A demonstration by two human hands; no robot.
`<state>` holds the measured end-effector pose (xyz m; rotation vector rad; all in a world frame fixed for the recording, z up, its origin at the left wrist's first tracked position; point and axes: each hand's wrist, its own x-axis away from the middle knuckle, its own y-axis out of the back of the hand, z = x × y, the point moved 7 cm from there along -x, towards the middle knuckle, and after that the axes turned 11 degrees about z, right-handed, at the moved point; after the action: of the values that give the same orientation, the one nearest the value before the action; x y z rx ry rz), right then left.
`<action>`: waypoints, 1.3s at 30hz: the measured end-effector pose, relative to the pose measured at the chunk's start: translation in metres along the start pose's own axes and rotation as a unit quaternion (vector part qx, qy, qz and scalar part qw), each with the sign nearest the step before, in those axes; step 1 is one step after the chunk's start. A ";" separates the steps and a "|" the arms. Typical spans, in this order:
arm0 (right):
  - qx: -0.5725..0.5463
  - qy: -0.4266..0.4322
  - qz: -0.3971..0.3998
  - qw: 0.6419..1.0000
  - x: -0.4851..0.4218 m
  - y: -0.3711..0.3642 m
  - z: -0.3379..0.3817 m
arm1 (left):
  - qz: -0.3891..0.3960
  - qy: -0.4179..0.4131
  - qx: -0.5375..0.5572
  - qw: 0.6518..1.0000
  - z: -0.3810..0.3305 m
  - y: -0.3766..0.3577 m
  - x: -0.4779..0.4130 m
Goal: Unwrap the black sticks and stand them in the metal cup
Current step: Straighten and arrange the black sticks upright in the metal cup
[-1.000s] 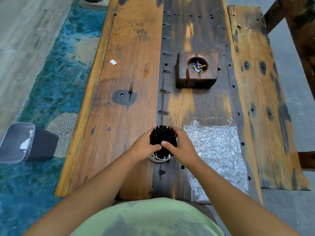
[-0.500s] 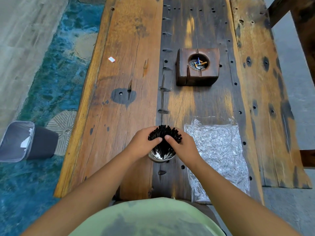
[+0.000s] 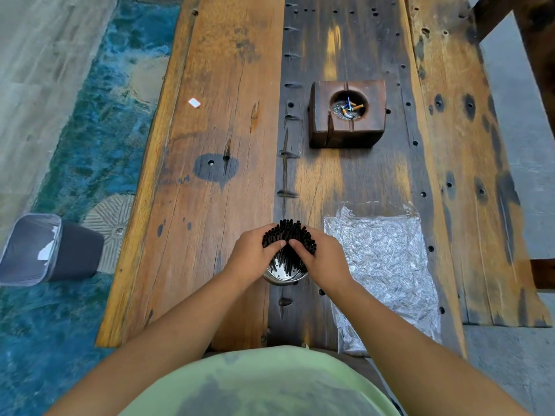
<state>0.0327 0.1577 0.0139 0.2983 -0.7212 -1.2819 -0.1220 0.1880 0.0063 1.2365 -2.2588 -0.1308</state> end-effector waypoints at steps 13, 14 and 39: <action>0.002 -0.020 0.052 0.998 -0.006 -0.008 -0.006 | -0.004 -0.001 0.014 1.000 -0.009 -0.003 0.002; 0.010 -0.020 0.043 0.999 -0.007 -0.007 -0.005 | -0.010 -0.002 0.013 1.000 -0.010 -0.003 0.001; -0.141 -0.075 0.034 0.987 -0.004 -0.006 -0.008 | -0.013 0.036 0.086 0.996 0.002 -0.009 -0.002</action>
<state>0.0329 0.1584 0.0033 -0.0526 -0.6613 -1.3316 -0.1156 0.1843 0.0002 1.3369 -2.2305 0.0982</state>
